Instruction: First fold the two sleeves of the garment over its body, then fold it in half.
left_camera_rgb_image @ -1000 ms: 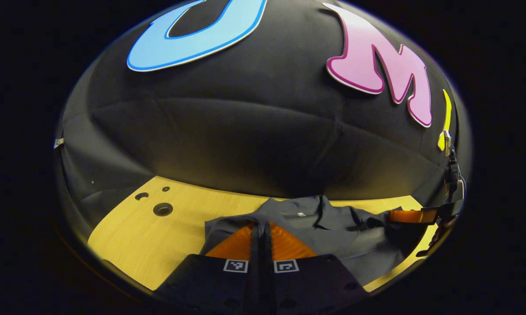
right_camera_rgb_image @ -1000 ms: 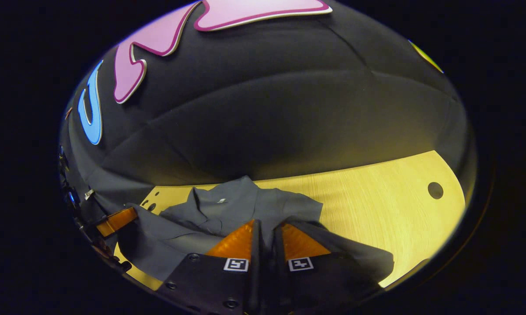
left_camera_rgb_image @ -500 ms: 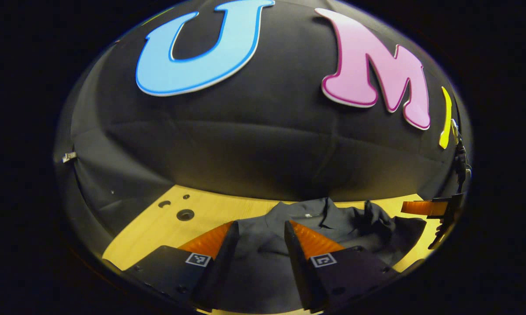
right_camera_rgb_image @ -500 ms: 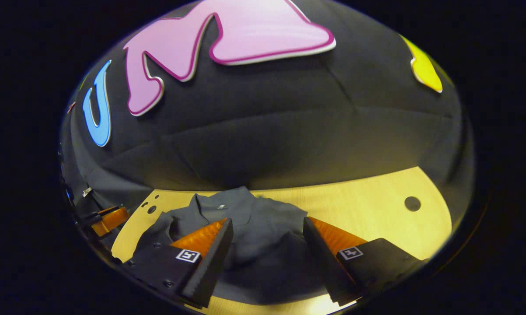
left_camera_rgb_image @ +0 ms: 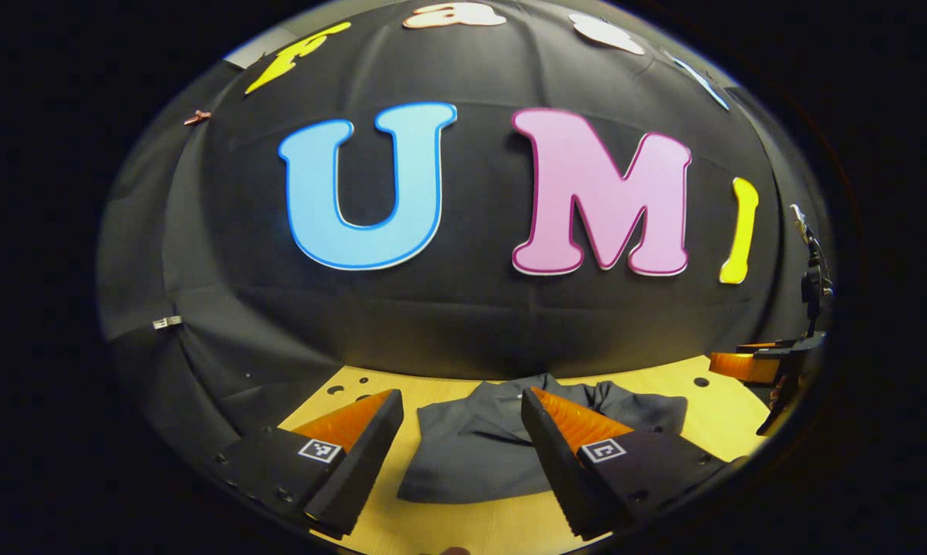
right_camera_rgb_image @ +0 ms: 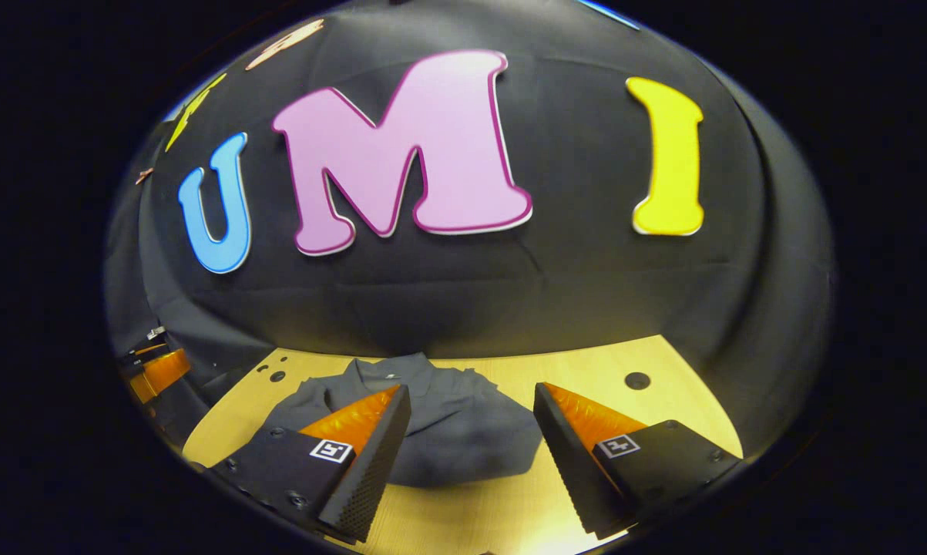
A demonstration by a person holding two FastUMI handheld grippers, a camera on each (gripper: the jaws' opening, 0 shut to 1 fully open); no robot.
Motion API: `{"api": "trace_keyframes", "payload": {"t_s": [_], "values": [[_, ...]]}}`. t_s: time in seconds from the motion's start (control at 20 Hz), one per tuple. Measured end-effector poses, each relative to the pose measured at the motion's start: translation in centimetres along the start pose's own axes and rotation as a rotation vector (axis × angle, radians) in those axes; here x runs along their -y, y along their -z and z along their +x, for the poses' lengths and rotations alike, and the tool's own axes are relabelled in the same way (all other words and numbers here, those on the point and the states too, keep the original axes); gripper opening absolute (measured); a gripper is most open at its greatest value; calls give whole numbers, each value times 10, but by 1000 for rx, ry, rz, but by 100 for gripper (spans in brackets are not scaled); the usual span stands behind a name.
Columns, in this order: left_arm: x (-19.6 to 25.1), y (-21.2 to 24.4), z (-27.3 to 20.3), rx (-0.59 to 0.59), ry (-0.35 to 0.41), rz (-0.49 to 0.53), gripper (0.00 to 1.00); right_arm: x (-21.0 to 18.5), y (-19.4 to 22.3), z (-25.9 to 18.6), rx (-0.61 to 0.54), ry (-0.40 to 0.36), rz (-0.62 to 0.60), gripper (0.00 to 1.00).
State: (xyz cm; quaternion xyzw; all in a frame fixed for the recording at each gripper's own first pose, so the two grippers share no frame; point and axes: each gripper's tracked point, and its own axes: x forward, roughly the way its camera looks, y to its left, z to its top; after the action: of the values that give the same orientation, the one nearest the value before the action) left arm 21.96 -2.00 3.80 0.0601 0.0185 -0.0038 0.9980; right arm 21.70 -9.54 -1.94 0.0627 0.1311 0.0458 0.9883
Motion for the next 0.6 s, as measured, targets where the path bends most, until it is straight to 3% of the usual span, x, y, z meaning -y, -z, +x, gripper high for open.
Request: {"api": "trace_keyframes", "payload": {"t_s": [0.25, 0.4, 0.6], "values": [[10, -3, -84, 23, 50, -55, 98, -5, 5, -89, 23, 14, -6, 98], [6, 2, -127, 42, 2, -29, 97, -9, 20, -137, 19, 17, -14, 99], [15, 12, -179, 89, -30, -75, 98, -15, 53, -183, -14, -9, 6, 98]]}}
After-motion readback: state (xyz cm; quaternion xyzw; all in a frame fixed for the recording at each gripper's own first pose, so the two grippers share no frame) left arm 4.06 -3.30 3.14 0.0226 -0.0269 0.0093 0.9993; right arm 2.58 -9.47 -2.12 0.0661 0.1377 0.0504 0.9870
